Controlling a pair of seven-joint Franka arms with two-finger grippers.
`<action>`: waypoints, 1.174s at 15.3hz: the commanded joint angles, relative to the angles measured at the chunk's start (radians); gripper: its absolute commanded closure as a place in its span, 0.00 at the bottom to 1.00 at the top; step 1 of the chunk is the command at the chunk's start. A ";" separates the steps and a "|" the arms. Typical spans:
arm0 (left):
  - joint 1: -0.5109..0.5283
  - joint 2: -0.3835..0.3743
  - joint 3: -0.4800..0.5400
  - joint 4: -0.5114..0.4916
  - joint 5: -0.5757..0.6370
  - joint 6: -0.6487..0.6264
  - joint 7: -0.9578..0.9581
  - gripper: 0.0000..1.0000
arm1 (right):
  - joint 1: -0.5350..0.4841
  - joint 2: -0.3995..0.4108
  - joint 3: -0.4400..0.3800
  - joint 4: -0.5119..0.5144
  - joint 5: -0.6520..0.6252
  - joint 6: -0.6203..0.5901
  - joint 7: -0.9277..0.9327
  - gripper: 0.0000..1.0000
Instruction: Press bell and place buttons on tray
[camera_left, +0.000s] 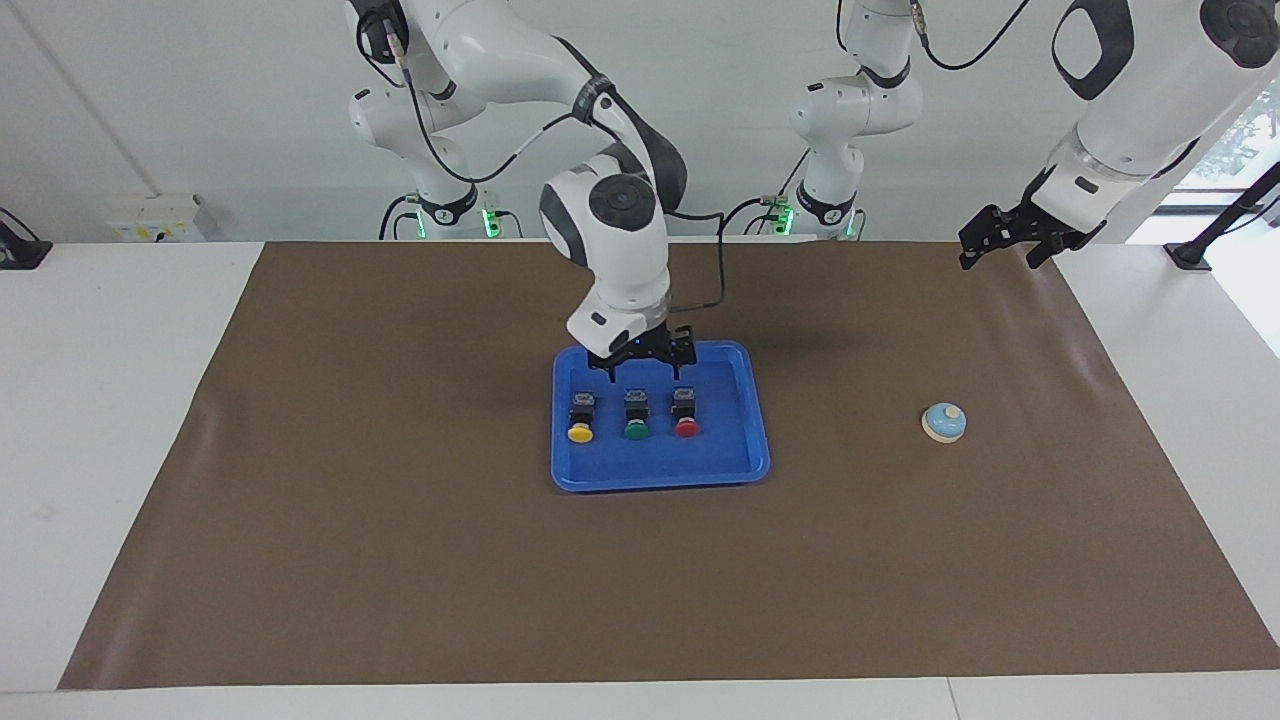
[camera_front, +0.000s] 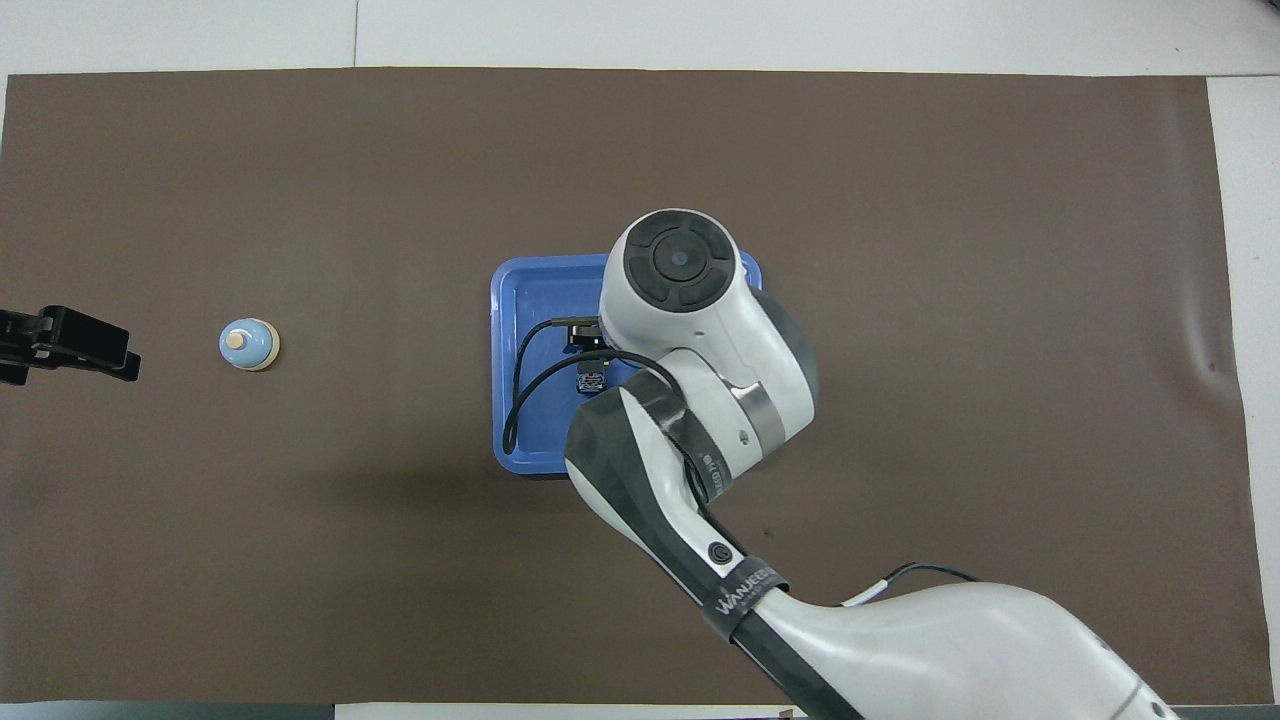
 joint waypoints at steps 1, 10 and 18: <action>-0.009 -0.004 0.007 0.010 0.009 -0.016 0.001 0.00 | -0.088 -0.138 0.013 -0.084 -0.007 -0.094 -0.115 0.00; -0.009 -0.004 0.007 0.010 0.009 -0.016 0.001 0.00 | -0.330 -0.358 0.013 -0.187 -0.051 -0.214 -0.361 0.00; -0.007 -0.004 0.007 0.010 0.009 -0.016 0.000 0.00 | -0.486 -0.356 0.013 -0.184 -0.053 -0.190 -0.460 0.00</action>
